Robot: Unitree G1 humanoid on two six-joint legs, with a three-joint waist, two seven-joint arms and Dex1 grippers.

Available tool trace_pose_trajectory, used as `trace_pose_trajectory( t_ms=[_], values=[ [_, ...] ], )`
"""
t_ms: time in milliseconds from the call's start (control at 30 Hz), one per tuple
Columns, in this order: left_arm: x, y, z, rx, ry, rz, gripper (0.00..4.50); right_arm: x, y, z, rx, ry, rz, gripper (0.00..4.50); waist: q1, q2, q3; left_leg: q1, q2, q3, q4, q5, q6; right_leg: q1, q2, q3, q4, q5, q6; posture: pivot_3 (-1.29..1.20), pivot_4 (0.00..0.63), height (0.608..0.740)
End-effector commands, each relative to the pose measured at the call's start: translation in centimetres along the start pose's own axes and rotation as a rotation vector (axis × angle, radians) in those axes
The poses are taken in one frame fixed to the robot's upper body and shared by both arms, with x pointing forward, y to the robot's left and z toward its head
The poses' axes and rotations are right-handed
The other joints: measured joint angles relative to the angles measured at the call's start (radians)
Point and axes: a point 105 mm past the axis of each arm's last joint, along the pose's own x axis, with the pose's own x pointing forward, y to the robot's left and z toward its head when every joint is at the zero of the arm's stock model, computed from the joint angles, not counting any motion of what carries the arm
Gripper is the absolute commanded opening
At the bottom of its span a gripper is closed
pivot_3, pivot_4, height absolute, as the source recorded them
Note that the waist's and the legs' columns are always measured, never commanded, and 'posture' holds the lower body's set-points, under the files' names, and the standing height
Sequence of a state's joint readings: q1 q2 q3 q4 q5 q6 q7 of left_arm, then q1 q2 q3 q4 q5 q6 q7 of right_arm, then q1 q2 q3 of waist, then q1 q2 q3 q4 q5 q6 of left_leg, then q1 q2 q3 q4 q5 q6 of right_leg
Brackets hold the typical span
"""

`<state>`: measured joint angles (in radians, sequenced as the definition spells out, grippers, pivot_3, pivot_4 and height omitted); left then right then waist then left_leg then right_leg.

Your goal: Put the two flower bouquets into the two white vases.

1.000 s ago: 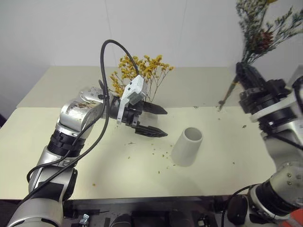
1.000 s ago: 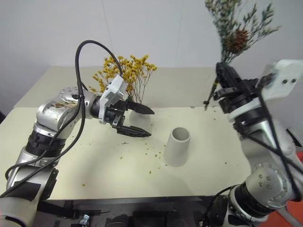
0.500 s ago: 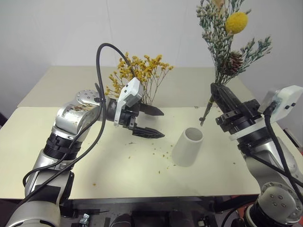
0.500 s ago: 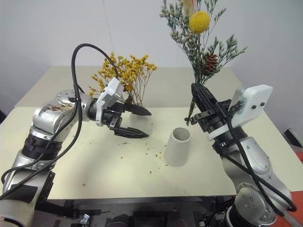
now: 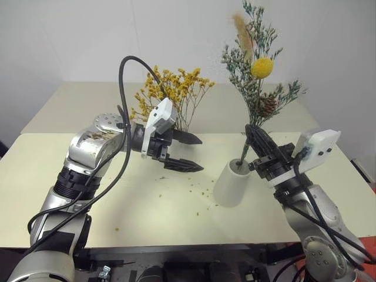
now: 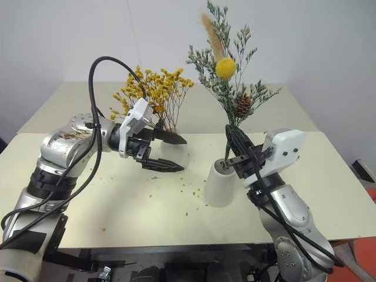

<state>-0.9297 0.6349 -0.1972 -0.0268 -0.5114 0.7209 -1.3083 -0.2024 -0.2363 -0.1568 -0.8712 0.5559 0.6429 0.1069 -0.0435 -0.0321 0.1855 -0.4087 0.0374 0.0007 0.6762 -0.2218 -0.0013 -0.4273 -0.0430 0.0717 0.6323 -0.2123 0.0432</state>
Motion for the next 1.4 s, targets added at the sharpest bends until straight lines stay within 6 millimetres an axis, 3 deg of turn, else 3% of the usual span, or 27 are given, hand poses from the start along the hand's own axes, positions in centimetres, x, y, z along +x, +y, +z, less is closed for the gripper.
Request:
trace_pose_trajectory(
  t_ms=[33,67,167,533,567,1067,1400],
  values=[
    [-0.6,-0.2,1.1,0.06,-0.024,0.015,4.5,-0.1,0.2,0.8,-0.036,-0.061,0.009,0.01,0.0,0.0,0.0,0.0,0.0,0.0,0.0,0.0,0.0,0.0,0.0,0.0,0.0,0.0,0.0,0.0,0.15,0.74],
    [-0.6,-0.2,1.1,0.061,-0.024,0.016,4.5,-0.2,0.2,0.7,-0.036,-0.065,0.011,0.01,0.0,0.0,0.0,0.0,0.0,0.0,0.0,0.0,0.0,0.0,0.0,0.0,0.0,0.0,0.0,0.0,0.15,0.74],
    [-0.6,-0.2,1.1,0.062,-0.024,0.018,4.5,-0.3,0.3,0.5,-0.038,-0.068,0.014,0.77,0.001,0.0,0.0,0.0,0.0,0.0,0.0,0.0,0.0,0.0,0.0,0.0,0.0,0.0,0.0,0.0,0.15,0.74],
    [-0.6,-0.1,1.0,0.066,-0.018,0.022,4.5,-1.5,0.5,-0.4,-0.031,-0.032,0.015,4.3,0.001,0.0,0.0,0.0,0.0,0.0,0.0,0.0,0.0,0.0,0.0,0.0,0.0,0.0,0.0,0.0,0.15,0.74],
    [-0.6,0.0,1.0,0.067,-0.018,0.022,4.5,-1.6,0.5,-0.5,-0.035,-0.027,0.014,4.46,0.001,0.0,0.0,0.0,0.0,0.0,0.0,0.0,0.0,0.0,0.0,0.0,0.0,0.0,0.0,0.0,0.15,0.74],
    [-0.6,0.1,1.0,0.077,-0.028,0.022,4.5,-5.0,0.5,0.6,-0.088,-0.007,0.067,4.46,0.003,0.0,0.0,0.0,0.0,0.0,0.0,0.0,0.0,0.001,0.0,0.0,0.0,0.0,0.0,0.0,0.15,0.74],
    [-1.0,0.0,1.1,0.071,-0.058,0.027,4.5,-7.0,-0.6,0.7,-0.21,0.14,0.156,4.46,0.003,0.0,0.0,0.002,0.0,0.0,0.0,0.0,0.0,0.002,0.0,0.0,0.0,0.0,0.0,0.0,0.15,0.74]
  ],
)
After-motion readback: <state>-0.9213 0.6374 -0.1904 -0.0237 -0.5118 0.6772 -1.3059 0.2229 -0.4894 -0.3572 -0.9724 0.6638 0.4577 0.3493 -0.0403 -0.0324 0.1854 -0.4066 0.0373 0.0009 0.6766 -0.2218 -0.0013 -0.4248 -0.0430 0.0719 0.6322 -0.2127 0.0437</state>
